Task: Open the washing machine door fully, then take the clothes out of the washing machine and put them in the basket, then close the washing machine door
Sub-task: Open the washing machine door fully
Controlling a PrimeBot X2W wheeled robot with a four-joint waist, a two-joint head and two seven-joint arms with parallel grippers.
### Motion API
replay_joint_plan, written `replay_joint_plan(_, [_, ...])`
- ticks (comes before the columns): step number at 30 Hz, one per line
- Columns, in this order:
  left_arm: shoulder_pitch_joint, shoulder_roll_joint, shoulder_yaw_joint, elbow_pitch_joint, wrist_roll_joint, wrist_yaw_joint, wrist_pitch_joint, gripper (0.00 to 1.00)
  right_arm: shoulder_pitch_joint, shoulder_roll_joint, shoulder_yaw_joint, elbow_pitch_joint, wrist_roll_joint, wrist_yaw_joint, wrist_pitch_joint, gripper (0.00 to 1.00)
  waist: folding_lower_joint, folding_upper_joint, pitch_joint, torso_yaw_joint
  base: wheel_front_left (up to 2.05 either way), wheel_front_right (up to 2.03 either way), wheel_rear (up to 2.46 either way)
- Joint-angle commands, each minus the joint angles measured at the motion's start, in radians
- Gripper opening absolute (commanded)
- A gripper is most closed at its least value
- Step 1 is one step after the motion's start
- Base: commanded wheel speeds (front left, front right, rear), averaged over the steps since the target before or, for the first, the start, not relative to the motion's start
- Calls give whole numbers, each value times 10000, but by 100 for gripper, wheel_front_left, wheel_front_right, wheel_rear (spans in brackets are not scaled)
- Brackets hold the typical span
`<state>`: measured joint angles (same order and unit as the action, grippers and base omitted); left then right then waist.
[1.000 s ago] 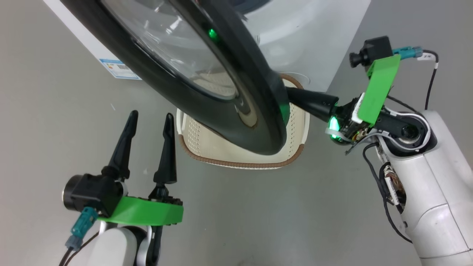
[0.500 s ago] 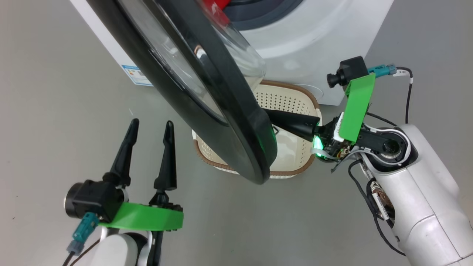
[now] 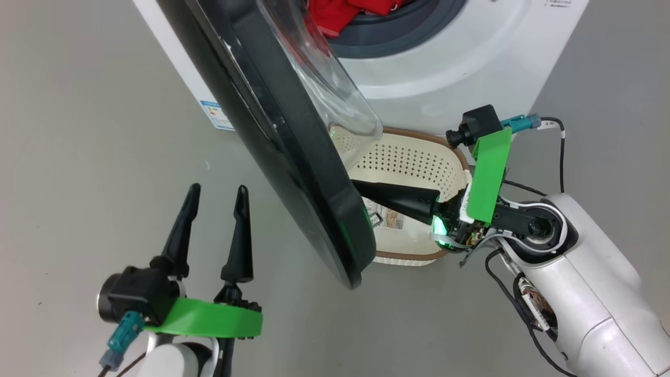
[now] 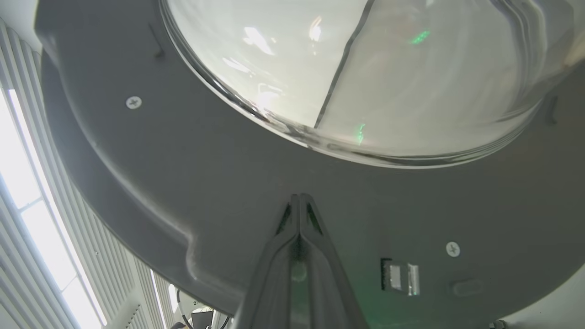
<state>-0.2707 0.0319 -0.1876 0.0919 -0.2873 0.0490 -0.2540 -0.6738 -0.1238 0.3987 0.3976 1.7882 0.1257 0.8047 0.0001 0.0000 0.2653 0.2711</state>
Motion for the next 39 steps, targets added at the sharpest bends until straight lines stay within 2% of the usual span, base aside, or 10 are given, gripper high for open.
replay_joint_plan(1, [59,183,268,-206,-114,101,-78,100,199,165,250,-347,151,50,-95,0,-1,0,-40,142,0,0,0])
replay_joint_plan(16, [236,183,172,-196,-537,212,-78,100,-7,-816,2101,-796,1713,50,-1076,0,-1,0,-244,1077,0,0,0])
replay_joint_plan(29, [425,183,112,-132,-644,232,-78,100,-625,-1975,4212,-1680,3446,50,-2520,0,-1,0,-490,1737,0,0,0])
replay_joint_plan(39, [501,183,92,-76,-655,241,-78,100,-1121,-2704,5432,-2292,4321,50,-3509,0,-1,0,-568,1868,0,0,0])
